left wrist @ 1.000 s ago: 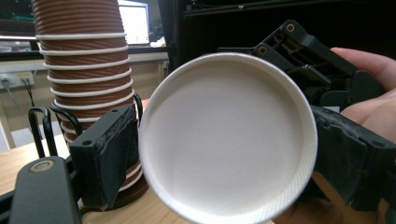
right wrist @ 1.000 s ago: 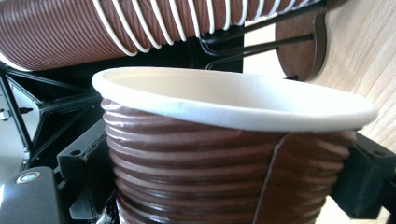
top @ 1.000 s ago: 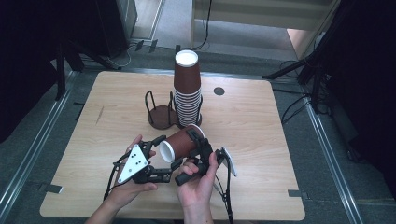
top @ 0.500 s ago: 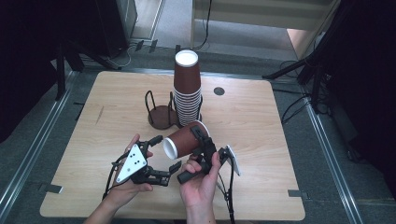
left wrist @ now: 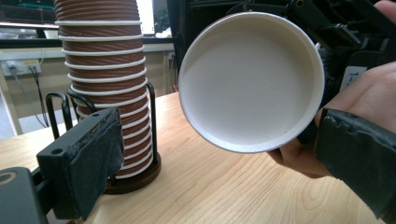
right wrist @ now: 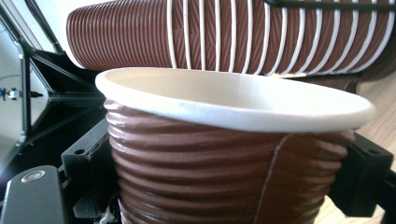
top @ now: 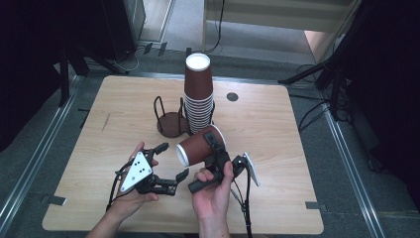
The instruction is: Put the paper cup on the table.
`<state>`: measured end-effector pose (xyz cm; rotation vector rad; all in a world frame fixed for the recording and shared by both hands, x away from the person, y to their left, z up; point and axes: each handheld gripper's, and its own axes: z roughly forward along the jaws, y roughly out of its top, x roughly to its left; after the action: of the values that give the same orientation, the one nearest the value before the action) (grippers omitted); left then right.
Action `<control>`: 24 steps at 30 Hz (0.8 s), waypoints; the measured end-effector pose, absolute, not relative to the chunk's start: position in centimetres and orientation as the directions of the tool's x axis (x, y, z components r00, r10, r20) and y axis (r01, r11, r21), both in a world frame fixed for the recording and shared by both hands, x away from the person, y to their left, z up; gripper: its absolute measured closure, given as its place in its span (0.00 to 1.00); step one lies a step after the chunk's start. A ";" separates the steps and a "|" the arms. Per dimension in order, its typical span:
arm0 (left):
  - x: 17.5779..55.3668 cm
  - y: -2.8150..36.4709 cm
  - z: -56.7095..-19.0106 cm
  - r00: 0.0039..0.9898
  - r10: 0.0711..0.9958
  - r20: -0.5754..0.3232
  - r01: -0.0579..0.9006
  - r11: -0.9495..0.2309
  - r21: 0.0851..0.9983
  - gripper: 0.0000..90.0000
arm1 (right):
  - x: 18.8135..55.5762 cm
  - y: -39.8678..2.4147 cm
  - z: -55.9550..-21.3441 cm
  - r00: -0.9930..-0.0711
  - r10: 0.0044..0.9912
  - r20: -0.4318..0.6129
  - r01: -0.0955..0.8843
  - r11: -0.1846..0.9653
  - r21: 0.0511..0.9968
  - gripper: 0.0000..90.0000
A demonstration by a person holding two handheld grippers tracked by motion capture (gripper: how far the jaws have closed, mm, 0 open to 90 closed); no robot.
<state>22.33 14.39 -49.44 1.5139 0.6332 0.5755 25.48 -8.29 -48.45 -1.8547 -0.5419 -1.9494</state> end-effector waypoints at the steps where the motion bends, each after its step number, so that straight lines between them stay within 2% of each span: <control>1: 22.3 14.4 -49.5 0.718 0.696 -0.022 0.044 -0.014 0.999 0.03 | 25.5 -8.3 -48.4 -0.049 -0.006 0.999 0.527 -0.850 0.021 0.14; 24: 22.9 16.8 -51.1 0.662 0.749 -0.026 0.088 -0.043 0.995 0.03 | 25.2 -8.6 -46.6 -0.182 0.211 0.960 0.437 -0.858 0.271 0.14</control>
<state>22.93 16.76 -51.07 1.5434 0.7178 0.6157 25.24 -8.57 -46.59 -1.9006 -0.7637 -2.1723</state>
